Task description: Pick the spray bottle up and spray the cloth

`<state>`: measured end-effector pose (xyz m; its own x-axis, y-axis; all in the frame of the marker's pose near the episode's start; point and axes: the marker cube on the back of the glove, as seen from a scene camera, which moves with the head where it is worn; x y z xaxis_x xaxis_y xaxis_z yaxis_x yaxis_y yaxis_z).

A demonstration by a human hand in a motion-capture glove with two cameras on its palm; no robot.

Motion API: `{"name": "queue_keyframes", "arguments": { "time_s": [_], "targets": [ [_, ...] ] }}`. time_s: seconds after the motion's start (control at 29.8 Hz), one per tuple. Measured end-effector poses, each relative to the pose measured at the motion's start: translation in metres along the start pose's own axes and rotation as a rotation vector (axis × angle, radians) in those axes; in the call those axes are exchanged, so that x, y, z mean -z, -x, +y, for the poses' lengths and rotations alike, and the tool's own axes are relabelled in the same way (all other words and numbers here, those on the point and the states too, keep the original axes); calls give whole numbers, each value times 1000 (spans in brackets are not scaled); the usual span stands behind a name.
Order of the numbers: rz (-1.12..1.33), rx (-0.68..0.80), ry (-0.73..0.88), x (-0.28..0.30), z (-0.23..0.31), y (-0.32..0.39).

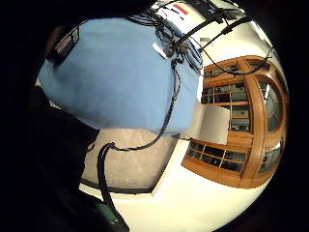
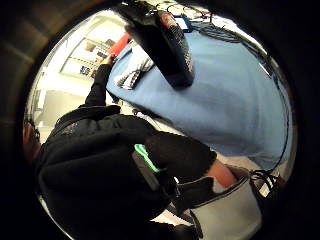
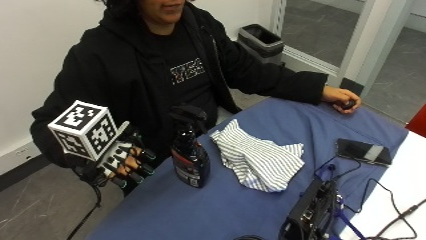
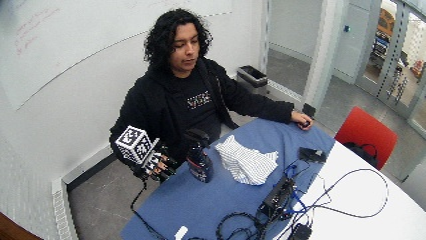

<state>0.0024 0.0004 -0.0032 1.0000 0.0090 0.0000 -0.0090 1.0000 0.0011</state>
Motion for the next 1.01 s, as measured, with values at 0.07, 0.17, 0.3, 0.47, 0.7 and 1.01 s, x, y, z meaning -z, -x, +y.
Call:
{"name": "queue_keyframes", "arguments": {
  "time_s": [0.07, 0.17, 0.3, 0.47, 0.7, 1.01],
  "targets": [
    [-4, -4, -3, 2, 0, -1],
    [-19, -6, -18, 5, -1, -2],
    [-37, 12, -38, 14, -12, -3],
    [-58, 36, -79, 25, -42, 4],
    [-96, 99, -97, 31, -69, 11],
    [-461, 168, -157, 34, -108, 30]
  ]
}}
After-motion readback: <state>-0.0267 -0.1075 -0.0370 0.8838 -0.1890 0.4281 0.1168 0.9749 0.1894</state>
